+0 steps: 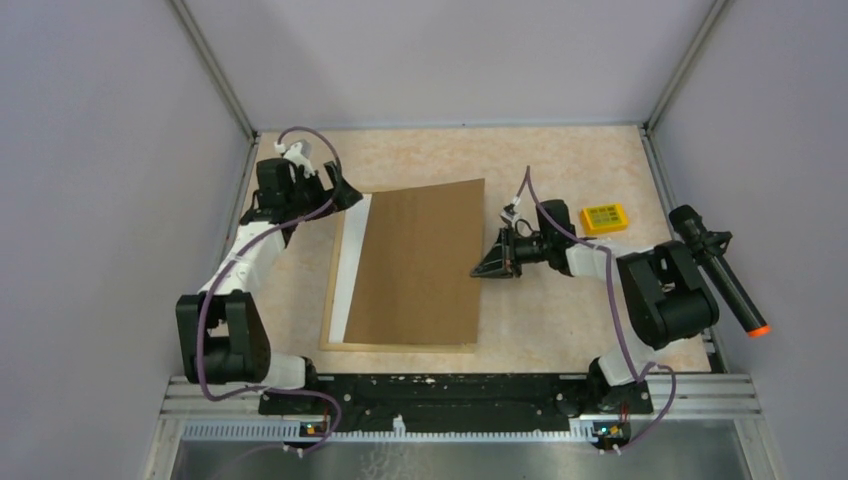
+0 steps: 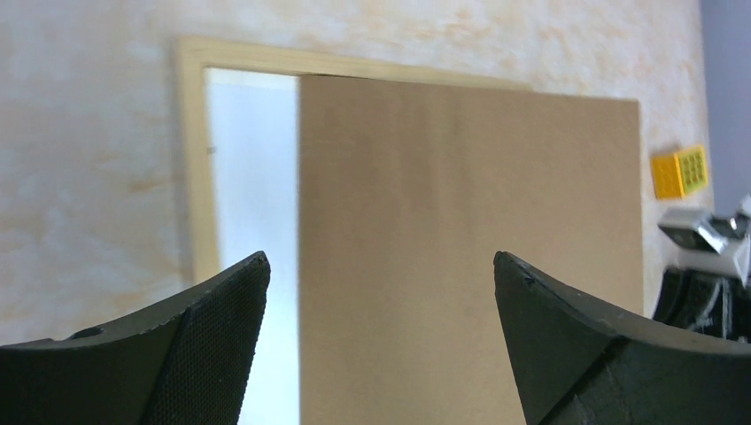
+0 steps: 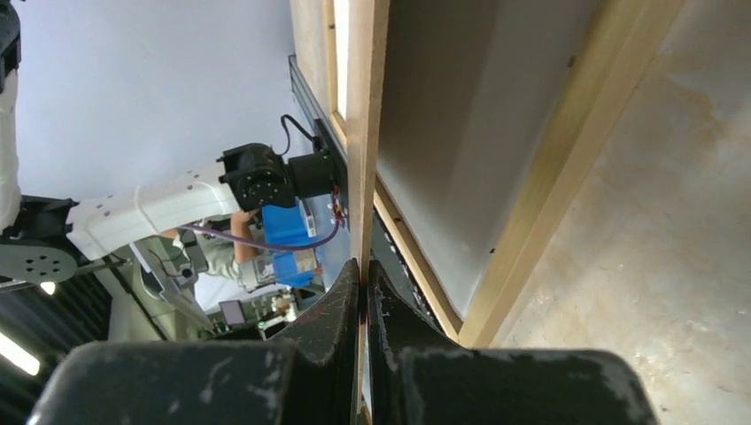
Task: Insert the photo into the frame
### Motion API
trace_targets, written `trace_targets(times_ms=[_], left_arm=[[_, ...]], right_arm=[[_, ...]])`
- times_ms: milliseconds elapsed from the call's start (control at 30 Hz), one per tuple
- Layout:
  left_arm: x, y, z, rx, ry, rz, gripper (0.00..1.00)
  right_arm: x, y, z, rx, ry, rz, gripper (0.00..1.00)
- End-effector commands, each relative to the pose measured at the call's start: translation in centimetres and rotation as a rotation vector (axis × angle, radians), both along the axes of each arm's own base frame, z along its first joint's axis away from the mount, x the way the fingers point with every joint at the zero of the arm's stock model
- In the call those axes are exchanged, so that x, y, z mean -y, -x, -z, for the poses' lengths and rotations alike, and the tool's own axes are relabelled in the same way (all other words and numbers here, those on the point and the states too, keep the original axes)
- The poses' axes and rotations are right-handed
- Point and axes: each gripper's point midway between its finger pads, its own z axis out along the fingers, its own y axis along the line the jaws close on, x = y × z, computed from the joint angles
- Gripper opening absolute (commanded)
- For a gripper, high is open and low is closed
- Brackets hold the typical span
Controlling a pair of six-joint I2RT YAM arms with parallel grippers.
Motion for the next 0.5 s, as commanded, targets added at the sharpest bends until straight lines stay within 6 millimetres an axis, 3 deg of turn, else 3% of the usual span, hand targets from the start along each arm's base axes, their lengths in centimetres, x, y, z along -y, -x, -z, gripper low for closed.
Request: trace_targets(times_ms=[0,233,367,467], left_arm=[[-3.8,-1.0,4.7,-0.156,0.102,-0.182,0.99],[-5.2,-0.8,9.7,-0.314,0.215,-0.272,0.99],[-4.4,0.1,12.2,-0.402,0.327,-0.277,0.99],[-3.6,0.3,12.7,-0.416,0.382,-0.265,0.99]], right_arm=[[-0.9,-1.1,-0.3,0.069,-0.038,-0.057,0.0],[-1.8,-2.0,0.9,0.052,-0.033,-0.056,0.0],[-2.6,-2.2,1.3,0.042,-0.018,-0.071,0.0],[-3.2,-2.4,1.4,0.041,-0.011,-0.084,0.0]])
